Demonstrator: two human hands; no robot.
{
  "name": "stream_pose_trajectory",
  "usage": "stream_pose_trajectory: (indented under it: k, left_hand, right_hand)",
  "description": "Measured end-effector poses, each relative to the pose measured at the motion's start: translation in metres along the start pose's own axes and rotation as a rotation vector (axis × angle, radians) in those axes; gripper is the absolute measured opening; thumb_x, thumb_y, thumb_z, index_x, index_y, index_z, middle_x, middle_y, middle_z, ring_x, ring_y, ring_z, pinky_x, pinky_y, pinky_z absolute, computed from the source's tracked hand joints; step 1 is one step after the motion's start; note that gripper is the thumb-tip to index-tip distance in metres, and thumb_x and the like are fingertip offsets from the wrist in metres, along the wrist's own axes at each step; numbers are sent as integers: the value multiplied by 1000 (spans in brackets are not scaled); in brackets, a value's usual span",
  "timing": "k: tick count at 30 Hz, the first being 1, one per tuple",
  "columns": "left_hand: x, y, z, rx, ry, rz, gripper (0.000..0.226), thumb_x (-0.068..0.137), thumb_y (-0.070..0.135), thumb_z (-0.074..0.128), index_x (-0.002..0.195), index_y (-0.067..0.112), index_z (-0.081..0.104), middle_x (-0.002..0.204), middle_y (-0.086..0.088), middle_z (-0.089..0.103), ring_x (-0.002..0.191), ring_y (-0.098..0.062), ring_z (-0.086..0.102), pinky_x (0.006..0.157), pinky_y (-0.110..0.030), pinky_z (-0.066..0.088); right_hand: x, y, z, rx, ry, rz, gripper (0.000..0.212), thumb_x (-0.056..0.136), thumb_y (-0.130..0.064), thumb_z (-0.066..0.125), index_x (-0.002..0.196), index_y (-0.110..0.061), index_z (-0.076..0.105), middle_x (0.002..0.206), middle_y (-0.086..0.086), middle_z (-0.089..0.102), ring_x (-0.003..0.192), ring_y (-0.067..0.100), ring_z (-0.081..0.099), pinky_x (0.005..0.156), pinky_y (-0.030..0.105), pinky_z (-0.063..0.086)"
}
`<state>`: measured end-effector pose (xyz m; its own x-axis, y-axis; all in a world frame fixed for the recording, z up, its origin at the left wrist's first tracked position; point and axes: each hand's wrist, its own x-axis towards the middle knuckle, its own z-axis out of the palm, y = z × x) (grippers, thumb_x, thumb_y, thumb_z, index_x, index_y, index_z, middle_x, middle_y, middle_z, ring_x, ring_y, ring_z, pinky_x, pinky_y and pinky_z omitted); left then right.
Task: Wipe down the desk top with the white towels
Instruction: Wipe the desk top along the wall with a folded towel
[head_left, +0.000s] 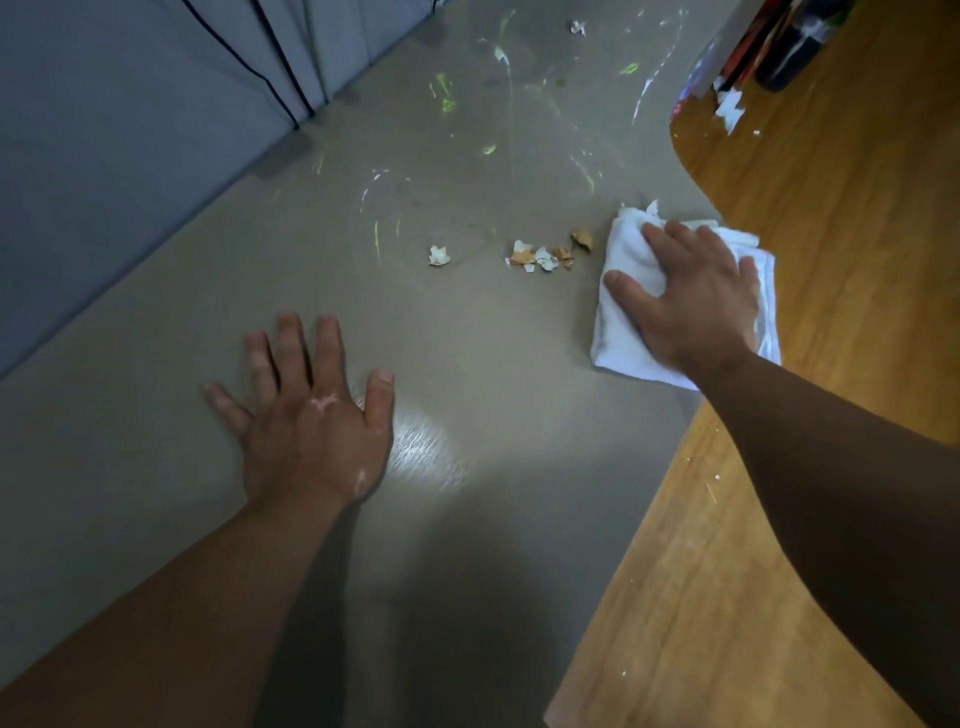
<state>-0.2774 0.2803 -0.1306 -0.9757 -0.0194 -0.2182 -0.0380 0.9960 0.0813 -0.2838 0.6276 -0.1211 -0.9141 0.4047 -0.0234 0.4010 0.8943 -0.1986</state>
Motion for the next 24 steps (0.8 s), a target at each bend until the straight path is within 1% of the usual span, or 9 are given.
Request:
stream_pose_trajectory:
  k: [3,6,9,11,15,18,22,24]
  left_hand:
    - [1,-1,1,2,-2,3,77,99,69,10,166,32,1,176,0,-6,162,-30,-8,124,-70,-2]
    - [1,-1,0,-3,-5,13,78,98,71,7,166,31,1,176,-1,-7,161,-30,-9,124,-70,-2]
    - [2,0,-2,8,-13,18,80,97,71,6,166,31,0,176,-1,-7,161,-31,-9,124,-71,-1]
    - [3,1,-3,21,-22,23,80,97,71,4,166,30,-1,175,-2,-8,161,-32,-10,123,-71,-1]
    - [7,1,-3,24,-38,22,82,96,73,2,166,31,-4,175,-2,-11,161,-32,-13,123,-72,-2]
    - [10,1,-2,12,-45,32,82,96,74,5,165,32,-4,175,-2,-12,161,-33,-14,122,-72,-4]
    - [11,1,-2,13,-61,29,81,96,74,6,165,33,-4,175,-1,-13,161,-32,-15,122,-72,-5]
    - [11,1,-3,3,-60,32,81,96,75,6,165,33,-6,175,-1,-14,161,-32,-15,122,-72,-5]
  right_hand:
    - [8,1,0,-22,-14,18,81,89,-78,29,157,-35,34,165,-4,33,155,24,20,122,61,12]
    - [-3,-3,4,-71,-38,40,78,94,-76,25,160,-34,24,169,-3,24,157,26,12,123,63,8]
    - [-33,-17,9,-69,-42,116,77,95,-75,23,161,-35,18,171,-2,17,158,26,7,123,64,7]
    - [-63,-32,14,-92,-40,120,78,95,-75,22,161,-35,17,170,-1,17,158,27,7,122,64,9]
    - [-128,-70,21,-121,-24,10,77,95,-73,22,160,-32,27,167,-1,29,156,31,17,119,66,16]
    - [-157,-87,27,-116,-61,-156,72,98,-72,24,160,-34,30,167,-3,30,157,30,18,120,66,15]
    - [-131,-85,23,-87,-142,-306,69,99,-72,22,160,-41,22,170,-9,22,158,25,10,123,64,9]
    - [-105,-85,22,-73,-161,-308,70,98,-74,21,161,-43,18,170,-12,17,159,22,6,124,61,5]
